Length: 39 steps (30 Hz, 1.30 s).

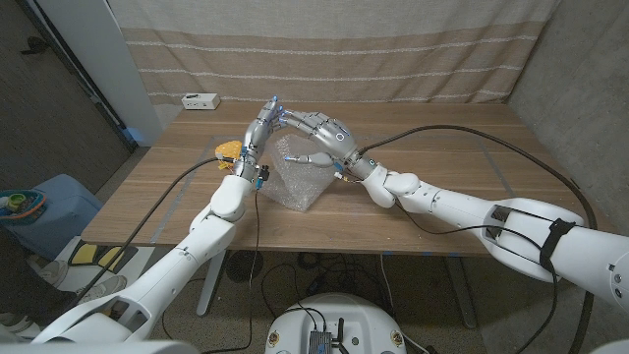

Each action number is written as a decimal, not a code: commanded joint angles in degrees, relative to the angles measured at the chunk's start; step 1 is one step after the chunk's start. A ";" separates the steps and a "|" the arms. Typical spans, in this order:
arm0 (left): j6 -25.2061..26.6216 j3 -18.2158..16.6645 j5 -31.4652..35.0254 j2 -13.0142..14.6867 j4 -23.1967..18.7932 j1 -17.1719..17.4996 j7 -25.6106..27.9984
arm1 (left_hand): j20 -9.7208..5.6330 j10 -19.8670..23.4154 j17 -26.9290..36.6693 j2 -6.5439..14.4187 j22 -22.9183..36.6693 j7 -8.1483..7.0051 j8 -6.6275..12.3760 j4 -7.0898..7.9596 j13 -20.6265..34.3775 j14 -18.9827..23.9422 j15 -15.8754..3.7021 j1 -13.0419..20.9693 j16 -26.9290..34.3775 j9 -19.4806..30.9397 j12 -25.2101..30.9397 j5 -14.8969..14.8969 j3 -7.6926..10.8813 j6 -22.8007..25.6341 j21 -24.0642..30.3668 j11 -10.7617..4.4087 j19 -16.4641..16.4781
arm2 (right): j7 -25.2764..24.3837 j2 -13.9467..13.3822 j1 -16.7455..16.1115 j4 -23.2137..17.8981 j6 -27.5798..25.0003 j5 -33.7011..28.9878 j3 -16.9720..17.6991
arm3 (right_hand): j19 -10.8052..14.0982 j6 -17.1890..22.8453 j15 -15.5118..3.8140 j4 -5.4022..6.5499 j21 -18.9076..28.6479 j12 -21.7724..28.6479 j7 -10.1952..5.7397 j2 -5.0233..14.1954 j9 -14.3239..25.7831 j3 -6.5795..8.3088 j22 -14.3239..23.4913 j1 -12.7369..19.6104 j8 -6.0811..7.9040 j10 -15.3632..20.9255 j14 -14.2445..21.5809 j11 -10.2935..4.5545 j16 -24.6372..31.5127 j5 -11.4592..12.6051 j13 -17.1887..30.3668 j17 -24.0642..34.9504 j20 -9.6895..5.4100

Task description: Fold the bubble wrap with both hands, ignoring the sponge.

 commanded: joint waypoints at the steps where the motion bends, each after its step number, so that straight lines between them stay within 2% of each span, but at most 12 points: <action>1: -0.38 -0.62 0.86 0.35 -0.19 -0.09 0.82 | -0.07 0.71 0.03 0.10 0.20 -0.04 0.26 -0.48 0.15 0.57 -0.05 0.76 0.07 0.00 0.21 -0.05 0.21 0.37 -0.23 -0.10 0.49 | 12.32 1.62 -3.86 0.28 16.00 21.44 8.69 | 0.93 0.79 -3.51 -0.69 0.08 0.10 -0.07 3.64 0.03 1.37 0.10 1.49 0.20 0.88 1.20 0.28 0.36 0.98 0.18 -0.27 0.86; 3: 0.52 -0.75 0.97 0.65 -0.99 0.05 1.04 | -0.07 0.79 0.03 0.15 0.21 0.04 0.27 -0.53 0.15 0.62 -0.09 0.80 0.05 0.00 0.22 -0.07 0.25 0.45 -0.29 -0.18 0.54 | 17.99 -0.04 -7.12 -6.50 13.22 26.36 11.94 | 1.12 2.16 -3.43 -3.88 -0.77 0.21 0.98 8.14 -0.10 5.29 0.05 7.02 0.32 3.53 2.08 1.23 0.04 1.54 0.13 -1.36 -0.15; 5: 2.44 -0.83 2.01 1.49 -2.46 0.34 1.72 | -0.15 1.58 0.00 0.69 0.24 1.36 0.93 -0.87 0.15 1.27 -0.68 1.24 0.06 0.02 0.35 -0.23 0.67 2.89 -0.45 -0.09 1.27 | 19.77 -1.13 -9.38 -11.15 10.10 26.64 13.95 | 1.22 7.65 -4.41 -5.31 -1.65 1.11 3.02 9.80 -0.10 8.71 0.09 10.01 1.65 8.80 4.03 2.59 0.32 0.49 0.16 -2.13 -0.98; 6: 3.91 -0.77 3.60 2.43 -3.55 0.43 2.35 | -0.18 3.40 -0.09 2.72 0.26 1.80 1.64 -2.09 0.14 2.44 -0.81 3.20 0.05 0.10 0.67 -0.69 2.44 6.51 -0.56 -0.28 2.88 | 19.92 -1.41 -10.46 -12.85 8.96 26.55 14.87 | 1.20 9.24 -4.49 -6.98 -2.09 0.99 3.81 10.41 -0.15 11.72 0.12 13.03 1.60 10.35 4.49 3.00 0.31 -0.21 0.16 -2.42 -1.38; 7: 5.28 -0.68 5.37 3.34 -4.60 0.46 3.03 | -0.10 5.17 -0.19 4.72 0.25 2.58 2.32 -4.96 0.14 4.23 -1.23 6.88 0.01 0.16 0.85 -0.78 5.38 11.47 -1.01 -0.90 4.19 | 20.56 -1.83 -11.32 -14.46 8.10 26.50 15.62 | 1.95 11.55 -4.90 -7.60 -2.09 1.24 4.24 10.35 -0.12 13.76 0.16 14.40 2.01 12.37 5.89 3.15 0.84 -1.11 0.21 -2.32 -1.31; 10: 8.08 -0.34 9.66 5.45 -6.99 0.48 4.49 | -0.11 12.33 -0.24 4.49 0.31 4.42 3.47 -11.29 0.25 8.64 -2.91 12.10 0.06 0.32 2.06 0.45 9.69 24.36 -2.07 -3.89 6.88 | 19.75 -2.54 -13.68 -17.95 5.34 24.14 17.27 | 3.36 19.47 -5.17 -9.31 -2.15 2.09 5.05 9.85 -0.05 18.16 0.32 17.10 3.72 18.41 9.55 3.67 2.06 -3.85 0.41 -2.10 -1.11; 12: 9.68 -0.05 12.40 7.06 -8.57 0.30 4.78 | -0.66 15.89 -0.20 4.57 0.36 4.39 3.53 -12.54 0.29 11.45 -4.10 13.42 0.44 0.36 2.77 0.97 10.99 27.80 -2.60 -4.55 6.98 | 19.37 -3.15 -15.05 -20.16 3.17 22.17 18.01 | 5.15 24.02 -5.79 -11.53 -1.69 2.69 5.16 9.66 -0.03 21.21 0.45 19.80 4.67 22.48 12.33 3.65 3.05 -5.57 0.57 -1.91 -1.36; 16: 13.66 0.15 18.56 9.74 -12.58 0.64 6.95 | -1.77 21.68 -0.12 4.69 0.53 5.05 4.45 -13.69 0.45 14.91 -4.73 16.65 0.48 0.54 3.72 2.21 13.29 36.27 -3.78 -5.27 6.05 | 19.32 -4.39 -17.86 -23.92 0.42 20.21 19.41 | 7.46 29.30 -6.63 -13.90 -0.82 3.27 5.80 9.76 -0.04 24.67 0.68 22.64 5.84 27.00 16.29 3.49 4.94 -7.78 0.80 -0.96 -2.31; 24: 23.96 0.42 28.27 15.31 -21.24 2.79 8.04 | -4.56 33.90 1.49 6.17 1.07 7.85 6.30 -14.40 2.13 24.40 -6.62 25.01 4.20 1.09 6.90 5.64 14.47 51.06 -2.87 -5.62 9.45 | 25.96 -7.99 -22.92 -33.24 -6.27 20.43 22.38 | 10.51 36.34 -7.10 -17.14 0.90 4.37 7.20 8.78 0.00 27.25 1.13 25.74 7.63 32.68 20.82 3.40 7.86 -10.43 1.17 1.30 -2.75; 29: 29.20 0.91 33.71 18.27 -25.30 4.09 8.14 | -5.21 36.92 2.60 6.29 1.27 8.34 6.89 -14.38 3.16 27.19 -7.58 27.73 6.32 1.34 8.16 6.73 13.95 54.57 -1.81 -6.08 11.50 | 29.64 -9.67 -25.12 -37.31 -9.73 19.98 23.30 | 10.62 41.13 -6.96 -18.42 1.34 5.98 7.42 8.42 0.10 28.23 1.29 27.35 9.19 37.37 22.31 3.67 9.00 -11.48 1.77 2.55 -1.91; 36: 33.96 1.56 39.40 20.76 -28.83 5.13 8.34 | -7.11 42.83 6.82 7.28 1.77 9.42 9.33 -14.25 6.22 32.44 -7.85 32.63 12.11 4.00 11.72 8.60 12.25 59.68 1.41 -6.32 16.75 | 36.37 -11.88 -25.82 -42.16 -13.57 18.07 23.20 | 13.28 47.16 -7.05 -18.54 3.25 8.72 8.39 8.74 0.41 28.89 1.61 29.25 11.64 43.70 28.12 3.94 13.18 -12.49 2.97 6.14 -3.16; 39: 35.52 1.76 40.59 21.64 -29.47 5.43 7.63 | -7.16 42.37 7.42 7.35 1.86 9.46 9.61 -14.38 6.83 32.54 -7.89 33.59 12.60 4.54 11.91 9.03 12.32 59.89 1.81 -5.09 17.10 | 41.43 -13.12 -25.78 -44.61 -15.65 18.11 23.07 | 13.86 47.42 -6.86 -18.42 3.70 8.93 8.69 8.80 0.44 28.92 1.71 29.34 11.82 44.05 28.57 4.22 13.68 -12.58 3.18 6.86 -2.86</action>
